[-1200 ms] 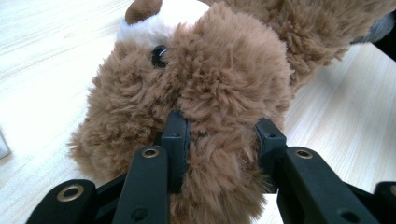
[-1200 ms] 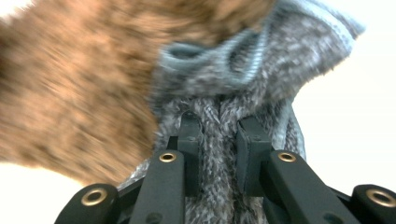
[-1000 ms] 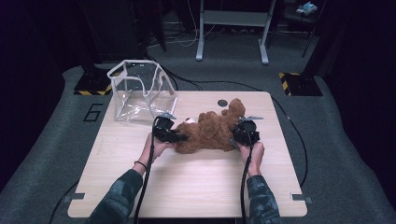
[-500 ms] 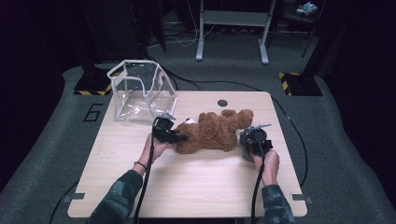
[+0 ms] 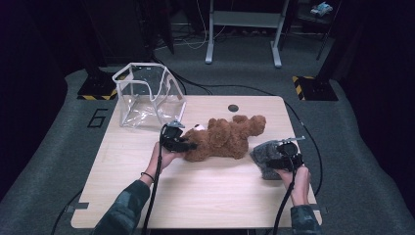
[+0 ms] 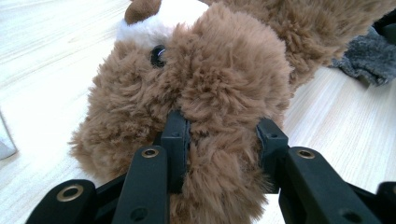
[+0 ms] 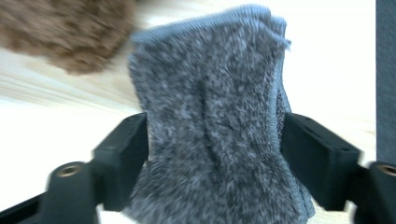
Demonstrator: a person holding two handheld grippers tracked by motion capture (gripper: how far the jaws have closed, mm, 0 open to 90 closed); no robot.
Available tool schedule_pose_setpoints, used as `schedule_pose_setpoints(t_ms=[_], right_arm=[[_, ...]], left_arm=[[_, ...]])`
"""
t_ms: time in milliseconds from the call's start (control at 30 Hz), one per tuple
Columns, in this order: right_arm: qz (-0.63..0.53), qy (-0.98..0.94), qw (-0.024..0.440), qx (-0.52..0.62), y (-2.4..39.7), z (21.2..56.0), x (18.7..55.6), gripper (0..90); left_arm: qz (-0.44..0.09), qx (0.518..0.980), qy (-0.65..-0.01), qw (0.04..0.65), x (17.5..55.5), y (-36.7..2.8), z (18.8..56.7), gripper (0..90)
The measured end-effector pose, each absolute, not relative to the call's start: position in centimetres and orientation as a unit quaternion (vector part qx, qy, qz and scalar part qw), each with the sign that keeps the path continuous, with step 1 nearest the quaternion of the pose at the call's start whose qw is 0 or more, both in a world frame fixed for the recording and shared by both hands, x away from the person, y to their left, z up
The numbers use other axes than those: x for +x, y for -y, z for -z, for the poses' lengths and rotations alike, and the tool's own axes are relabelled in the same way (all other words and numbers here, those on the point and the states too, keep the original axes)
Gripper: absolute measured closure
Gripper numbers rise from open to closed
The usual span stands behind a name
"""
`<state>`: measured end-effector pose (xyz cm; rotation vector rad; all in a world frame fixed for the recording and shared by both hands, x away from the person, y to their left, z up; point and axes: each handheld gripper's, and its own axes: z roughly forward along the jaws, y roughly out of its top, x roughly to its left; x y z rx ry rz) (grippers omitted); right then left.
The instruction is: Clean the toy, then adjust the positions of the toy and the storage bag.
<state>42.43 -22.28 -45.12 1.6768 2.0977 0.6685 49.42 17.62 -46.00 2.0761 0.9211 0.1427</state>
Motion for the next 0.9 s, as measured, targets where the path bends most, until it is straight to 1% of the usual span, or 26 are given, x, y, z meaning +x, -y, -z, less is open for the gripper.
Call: schedule_pose_setpoints(t_ms=[67, 133, 233, 267, 300, 367, 400, 433, 467, 533, 700, 900], right_arm=[[-0.251, -0.745, 0.192, 0.587, 22.4, 44.4, 42.0, 15.5], [-0.261, -0.748, 0.191, 0.580, 22.4, 44.2, 41.8, 13.7], [-0.270, -0.747, 0.190, 0.576, 22.3, 44.1, 41.8, 11.2], [-0.280, -0.748, 0.185, 0.572, 22.3, 44.0, 41.9, 8.2], [-0.280, -0.748, 0.185, 0.572, 22.3, 44.0, 41.9, 8.2], [-0.291, -0.746, 0.177, 0.572, 22.1, 43.9, 42.0, 4.9], [-0.295, -0.750, 0.180, 0.565, 22.1, 43.9, 42.1, 4.1], [-0.295, -0.750, 0.180, 0.565, 22.1, 43.9, 42.1, 4.1], [-0.296, -0.750, 0.178, 0.564, 22.0, 43.8, 42.2, 2.7], [-0.303, -0.752, 0.171, 0.560, 21.9, 43.8, 42.5, 0.3], [-0.316, -0.753, 0.167, 0.553, 21.8, 43.6, 43.1, 0.0], [-0.336, -0.752, 0.164, 0.544, 21.6, 42.6, 44.3, 0.0]], left_arm=[[-0.064, 0.827, -0.367, 0.420, 49.1, -17.5, 46.0, 63.9], [-0.063, 0.828, -0.366, 0.419, 48.9, -17.5, 45.9, 63.1], [-0.067, 0.827, -0.369, 0.419, 48.7, -17.4, 45.8, 59.7], [-0.069, 0.824, -0.374, 0.421, 48.5, -17.4, 45.6, 57.1], [-0.069, 0.824, -0.374, 0.421, 48.5, -17.4, 45.6, 54.3], [-0.071, 0.812, -0.385, 0.433, 48.1, -17.3, 45.0, 46.7], [-0.071, 0.812, -0.385, 0.433, 48.1, -17.3, 45.0, 42.5], [-0.069, 0.810, -0.384, 0.437, 48.1, -17.4, 44.8, 42.5], [-0.072, 0.808, -0.386, 0.440, 47.8, -17.5, 44.5, 36.8], [-0.072, 0.808, -0.387, 0.437, 47.5, -17.4, 44.2, 28.6], [-0.082, 0.801, -0.401, 0.437, 47.4, -17.0, 44.0, 24.7], [-0.102, 0.787, -0.412, 0.448, 47.4, -16.6, 42.8, 20.5]])
